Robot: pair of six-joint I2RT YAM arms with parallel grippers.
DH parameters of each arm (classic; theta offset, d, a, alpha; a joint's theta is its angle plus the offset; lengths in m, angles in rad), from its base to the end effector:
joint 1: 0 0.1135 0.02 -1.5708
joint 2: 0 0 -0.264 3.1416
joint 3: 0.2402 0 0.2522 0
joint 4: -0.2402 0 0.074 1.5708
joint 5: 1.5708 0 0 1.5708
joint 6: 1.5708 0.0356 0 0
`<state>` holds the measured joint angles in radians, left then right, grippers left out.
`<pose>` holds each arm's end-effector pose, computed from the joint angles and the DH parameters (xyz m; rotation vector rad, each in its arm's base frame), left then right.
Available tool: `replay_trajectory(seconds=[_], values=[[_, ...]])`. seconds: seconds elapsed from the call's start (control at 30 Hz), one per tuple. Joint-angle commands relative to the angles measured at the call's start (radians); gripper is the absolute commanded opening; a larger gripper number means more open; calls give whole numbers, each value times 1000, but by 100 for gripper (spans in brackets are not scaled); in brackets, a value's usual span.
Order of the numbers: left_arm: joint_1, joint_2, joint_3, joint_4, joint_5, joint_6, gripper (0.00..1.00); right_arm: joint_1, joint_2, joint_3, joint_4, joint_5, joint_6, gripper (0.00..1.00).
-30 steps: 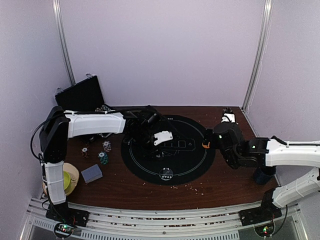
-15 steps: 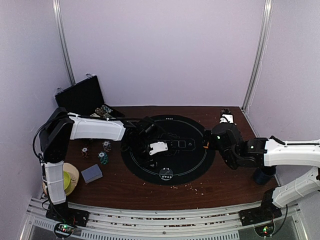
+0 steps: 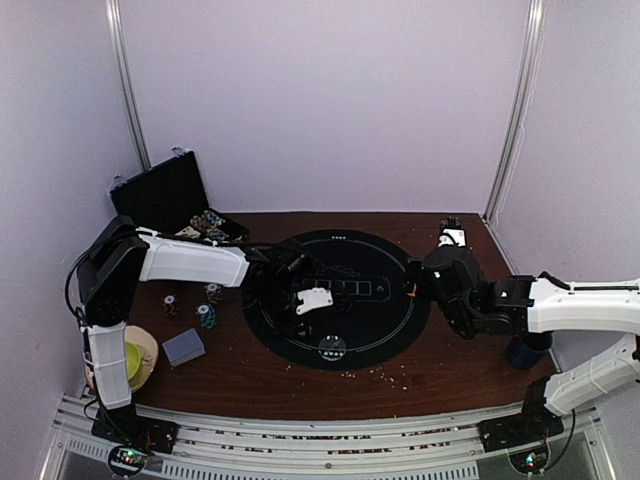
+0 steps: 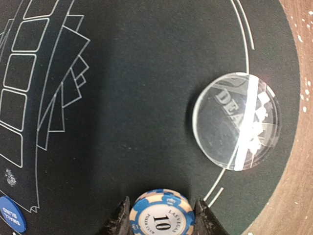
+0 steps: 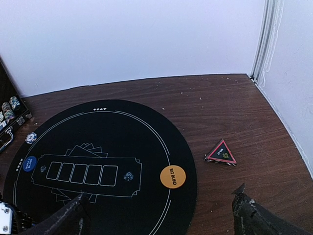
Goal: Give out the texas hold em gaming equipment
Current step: Place the pile of poker chips at the dealer area.
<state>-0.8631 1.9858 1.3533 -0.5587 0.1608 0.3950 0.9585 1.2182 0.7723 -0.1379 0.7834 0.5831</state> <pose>0.2557 -0.3076 0.1573 1.6762 2.2301 -0.3429 0.1691 0.1971 0.2551 0.0611 1.9742 0.1513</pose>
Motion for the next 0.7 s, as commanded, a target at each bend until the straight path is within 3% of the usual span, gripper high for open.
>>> replay_trajectory(seconds=[0.0,0.67], values=[[3,-7,8,54,-21,16,27,-1,9,4,12,-3,-3,100],[17,47,36,86,-70,30,29,-2,20,7,18,-16,-7,100]])
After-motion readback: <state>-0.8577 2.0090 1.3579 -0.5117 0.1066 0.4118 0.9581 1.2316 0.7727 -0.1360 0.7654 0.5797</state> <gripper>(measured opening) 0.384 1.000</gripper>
